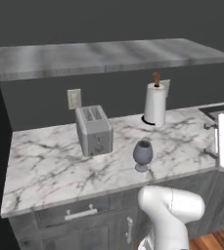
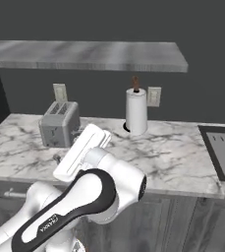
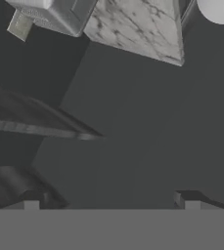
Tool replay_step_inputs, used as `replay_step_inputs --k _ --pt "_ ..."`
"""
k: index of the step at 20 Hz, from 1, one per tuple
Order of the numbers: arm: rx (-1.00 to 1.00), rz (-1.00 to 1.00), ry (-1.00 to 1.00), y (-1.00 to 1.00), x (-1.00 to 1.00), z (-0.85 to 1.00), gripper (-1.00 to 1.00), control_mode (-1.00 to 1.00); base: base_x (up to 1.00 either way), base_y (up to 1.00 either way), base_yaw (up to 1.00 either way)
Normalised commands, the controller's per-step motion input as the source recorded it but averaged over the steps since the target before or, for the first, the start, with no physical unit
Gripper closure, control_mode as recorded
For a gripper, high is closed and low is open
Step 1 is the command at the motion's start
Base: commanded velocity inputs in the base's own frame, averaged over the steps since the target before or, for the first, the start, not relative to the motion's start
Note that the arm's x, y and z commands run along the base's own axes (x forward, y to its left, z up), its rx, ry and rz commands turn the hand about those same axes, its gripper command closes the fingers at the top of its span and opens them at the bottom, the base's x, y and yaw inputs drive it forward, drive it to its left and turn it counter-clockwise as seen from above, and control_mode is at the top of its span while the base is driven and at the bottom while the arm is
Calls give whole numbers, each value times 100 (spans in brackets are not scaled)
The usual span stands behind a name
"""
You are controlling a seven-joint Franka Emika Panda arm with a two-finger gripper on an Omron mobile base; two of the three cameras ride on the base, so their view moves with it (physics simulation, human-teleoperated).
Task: Retrieve the wine glasses from the counter and place one next to each plate.
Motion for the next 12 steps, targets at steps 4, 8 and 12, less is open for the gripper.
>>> replay_step_inputs --k 4,8,12 --pt "0 0 0 0 0 0 -100 100 100 0 -1" --pt "0 0 0 0 0 0 -100 100 53 -14 3" --pt "0 0 0 0 0 0 -100 100 32 -35 20"
